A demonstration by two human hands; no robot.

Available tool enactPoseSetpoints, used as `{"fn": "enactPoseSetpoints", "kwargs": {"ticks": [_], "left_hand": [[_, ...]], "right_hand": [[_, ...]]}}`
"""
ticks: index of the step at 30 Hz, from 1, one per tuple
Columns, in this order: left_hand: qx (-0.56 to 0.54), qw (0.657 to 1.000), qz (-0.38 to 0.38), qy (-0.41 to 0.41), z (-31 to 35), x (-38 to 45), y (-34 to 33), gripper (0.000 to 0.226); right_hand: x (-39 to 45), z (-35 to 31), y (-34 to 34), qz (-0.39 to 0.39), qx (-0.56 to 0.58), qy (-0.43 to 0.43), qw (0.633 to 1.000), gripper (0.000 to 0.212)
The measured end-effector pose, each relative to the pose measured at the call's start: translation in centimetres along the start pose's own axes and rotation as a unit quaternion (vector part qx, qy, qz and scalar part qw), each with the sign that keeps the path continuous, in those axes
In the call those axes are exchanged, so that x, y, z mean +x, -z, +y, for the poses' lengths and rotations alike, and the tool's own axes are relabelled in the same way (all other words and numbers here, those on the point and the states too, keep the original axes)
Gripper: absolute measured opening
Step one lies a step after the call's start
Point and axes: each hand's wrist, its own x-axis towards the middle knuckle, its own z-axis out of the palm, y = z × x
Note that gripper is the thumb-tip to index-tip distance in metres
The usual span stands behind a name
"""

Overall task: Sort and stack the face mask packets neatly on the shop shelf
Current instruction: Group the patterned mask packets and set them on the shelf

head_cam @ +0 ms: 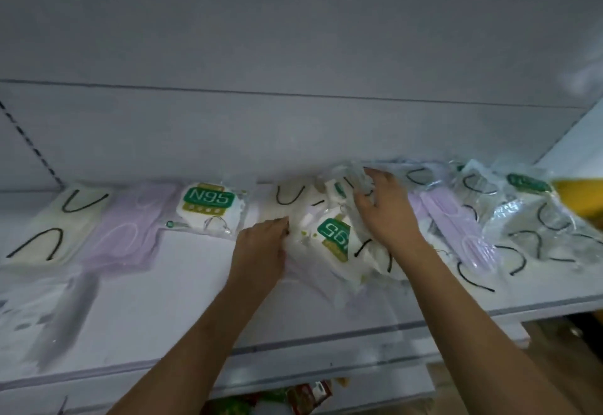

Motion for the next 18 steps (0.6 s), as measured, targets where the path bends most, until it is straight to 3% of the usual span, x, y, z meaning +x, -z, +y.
{"fn": "enactPoseSetpoints", "kwargs": {"ticks": [4,7,10,14,18], "left_hand": [[-0.059,0.998,0.012,-0.022,0.4,-0.2,1.7,0.033],[-0.168,0.983,0.078,-0.004,1.7,-0.8,3.6,0.027],[-0.242,0.956,0.152,0.063,3.4,-0.4,3.8,0.028],[-0.343,0.917,0.164,0.121,7.2,0.1,2.6,0.035],[-0.304,0.942,0.111,0.089,10.6,-0.6,1.9,0.037]], "right_hand": [[-2.1,5.2,-0.1,-0.096,-0.089,-0.026,0.991,0.052],[-2.6,6.0,0.0,-0.041,-0.090,-0.029,0.995,0.026],[-2.7,6.1,-0.2,0.011,-0.072,-0.057,0.996,0.033],[-4.0,4.0,0.8,0.123,0.006,-0.065,0.990,0.027],[-5.6,2.2,2.1,0.131,0.149,-0.085,0.976,0.035]]}}
